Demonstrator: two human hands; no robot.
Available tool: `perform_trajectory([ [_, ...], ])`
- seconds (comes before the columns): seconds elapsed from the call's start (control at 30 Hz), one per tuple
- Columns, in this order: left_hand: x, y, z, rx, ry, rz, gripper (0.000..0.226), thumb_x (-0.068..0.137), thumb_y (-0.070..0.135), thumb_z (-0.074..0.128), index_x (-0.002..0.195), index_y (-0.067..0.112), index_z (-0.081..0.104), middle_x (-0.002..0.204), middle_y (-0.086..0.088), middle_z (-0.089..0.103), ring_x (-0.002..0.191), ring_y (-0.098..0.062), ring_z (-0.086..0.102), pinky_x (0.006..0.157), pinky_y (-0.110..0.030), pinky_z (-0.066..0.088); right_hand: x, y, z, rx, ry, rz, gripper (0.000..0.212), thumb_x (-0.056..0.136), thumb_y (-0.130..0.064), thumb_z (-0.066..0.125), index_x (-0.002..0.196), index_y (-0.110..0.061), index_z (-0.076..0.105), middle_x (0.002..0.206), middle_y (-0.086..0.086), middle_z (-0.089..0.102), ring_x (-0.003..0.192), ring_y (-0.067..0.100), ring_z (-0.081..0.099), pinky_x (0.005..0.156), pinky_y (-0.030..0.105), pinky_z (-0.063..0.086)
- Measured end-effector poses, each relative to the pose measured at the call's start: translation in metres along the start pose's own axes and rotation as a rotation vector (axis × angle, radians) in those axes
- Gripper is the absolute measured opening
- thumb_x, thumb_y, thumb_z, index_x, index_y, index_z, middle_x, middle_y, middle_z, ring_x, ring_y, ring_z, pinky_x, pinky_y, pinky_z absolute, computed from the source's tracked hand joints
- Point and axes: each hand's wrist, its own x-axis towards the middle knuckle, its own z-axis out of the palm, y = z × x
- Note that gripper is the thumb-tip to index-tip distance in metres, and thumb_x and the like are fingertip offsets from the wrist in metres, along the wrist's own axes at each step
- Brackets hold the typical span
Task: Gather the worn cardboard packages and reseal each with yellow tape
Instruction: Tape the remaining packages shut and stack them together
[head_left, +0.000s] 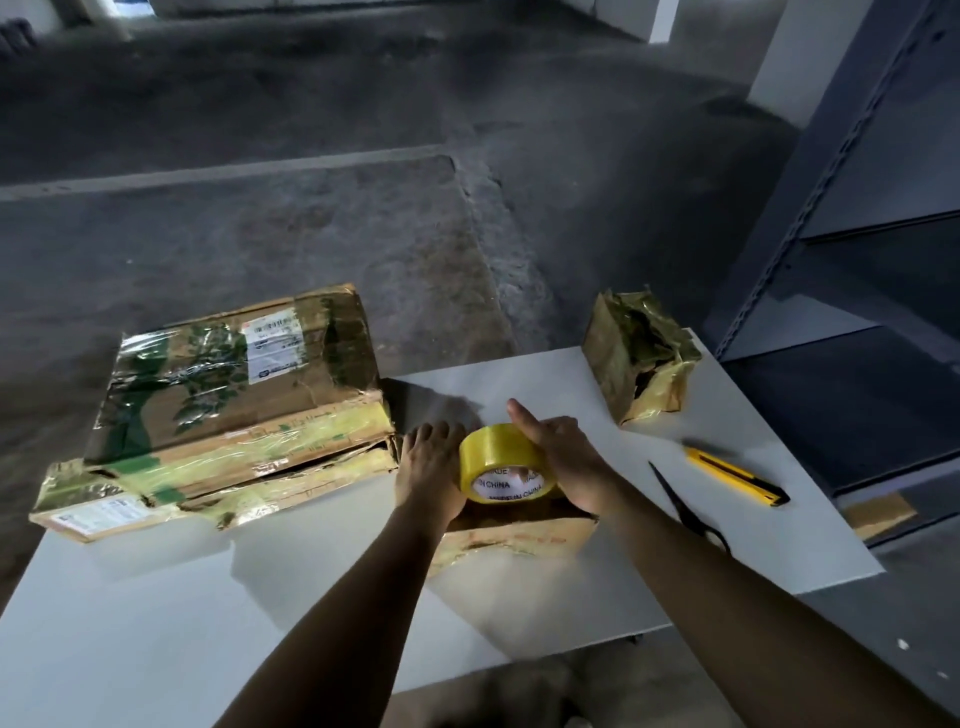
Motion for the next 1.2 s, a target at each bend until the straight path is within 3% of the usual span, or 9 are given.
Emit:
perform_trajectory([
  [0.07,0.002,-0.001,0.004,0.051,-0.021,-0.012,0.048,0.088,0.035,0.06,0.13,0.013,0.052,0.124,-0.008,0.054,0.118,-0.03,0.048,0.103,-0.04,0.031,0.003,-0.003,0.0,-0.058,0.013,0.013,0.089,0.061,-0.097,0.042,0.084,-0.014,0.065,0.099,0.011,0.068,0.091,0.019,0.068,0.085,0.037,0.055],
  [0.13,0.003,0.0,0.006,0.101,-0.019,-0.023,0.044,0.084,0.034,0.064,0.119,0.008,0.059,0.112,-0.012,0.058,0.106,-0.033,0.053,0.095,-0.043,0.039,0.003,-0.011,-0.001,-0.173,0.025,-0.052,0.088,0.065,-0.095,0.037,0.065,-0.009,0.058,0.08,0.016,0.069,0.079,0.024,0.069,0.078,0.037,0.052],
  [0.2,0.003,0.002,0.007,0.109,0.019,-0.038,0.035,0.084,0.032,0.06,0.105,0.005,0.065,0.098,-0.014,0.06,0.093,-0.035,0.056,0.085,-0.044,0.044,0.0,-0.022,-0.005,-0.308,0.074,-0.152,0.076,0.084,-0.077,0.043,0.051,-0.009,0.046,0.057,0.013,0.059,0.06,0.022,0.062,0.067,0.032,0.045],
  [0.3,0.0,0.007,0.002,0.024,0.03,-0.083,0.052,0.099,0.043,0.024,0.105,0.007,0.062,0.102,-0.014,0.062,0.098,-0.033,0.056,0.089,-0.043,0.04,-0.004,-0.037,-0.024,-0.335,0.161,-0.304,0.069,0.095,-0.049,0.057,0.042,-0.014,0.033,0.04,0.0,0.036,0.041,0.01,0.038,0.056,0.028,0.036],
  [0.6,-0.019,-0.009,-0.006,-0.043,0.007,-0.169,0.043,0.103,0.047,0.032,0.118,0.012,0.053,0.125,-0.01,0.054,0.121,-0.028,0.044,0.107,-0.04,0.029,-0.016,-0.023,-0.046,-0.127,0.044,-0.309,0.056,0.093,-0.04,0.066,0.054,-0.008,0.041,0.056,0.006,0.026,0.054,0.02,0.029,0.047,0.018,0.023],
  [0.87,-0.021,-0.003,-0.016,-0.102,0.029,-0.162,0.038,0.102,0.042,0.036,0.124,0.016,0.053,0.127,-0.008,0.054,0.123,-0.028,0.046,0.104,-0.042,0.032,-0.008,-0.006,-0.021,0.119,0.003,-0.139,0.059,0.082,-0.063,0.058,0.051,-0.024,0.028,0.047,-0.007,0.03,0.042,0.007,0.037,0.049,0.022,0.029],
  [1.03,-0.005,0.024,-0.014,-0.219,-0.023,-0.085,0.038,0.096,0.028,0.054,0.131,0.016,0.053,0.137,-0.007,0.054,0.13,-0.024,0.044,0.106,-0.036,0.026,-0.012,0.0,-0.016,0.167,0.015,-0.077,0.071,0.093,-0.061,0.046,0.077,0.008,0.055,0.073,0.011,0.046,0.066,0.015,0.051,0.059,0.027,0.037],
  [1.13,-0.008,0.021,-0.004,-0.221,-0.055,-0.125,0.045,0.095,0.034,0.054,0.137,0.017,0.05,0.142,-0.005,0.049,0.137,-0.023,0.036,0.114,-0.038,0.018,-0.005,-0.01,-0.015,0.115,0.001,-0.124,0.066,0.092,-0.062,0.052,0.064,-0.002,0.053,0.055,-0.002,0.045,0.054,0.01,0.049,0.06,0.028,0.041],
  [1.2,-0.007,0.02,-0.002,-0.208,-0.082,-0.122,0.049,0.096,0.036,0.052,0.141,0.017,0.046,0.146,-0.005,0.045,0.14,-0.024,0.031,0.116,-0.04,0.015,-0.001,-0.02,-0.016,0.02,-0.005,-0.192,0.073,0.089,-0.061,0.056,0.069,0.009,0.058,0.045,-0.007,0.04,0.046,0.007,0.044,0.06,0.027,0.043],
])
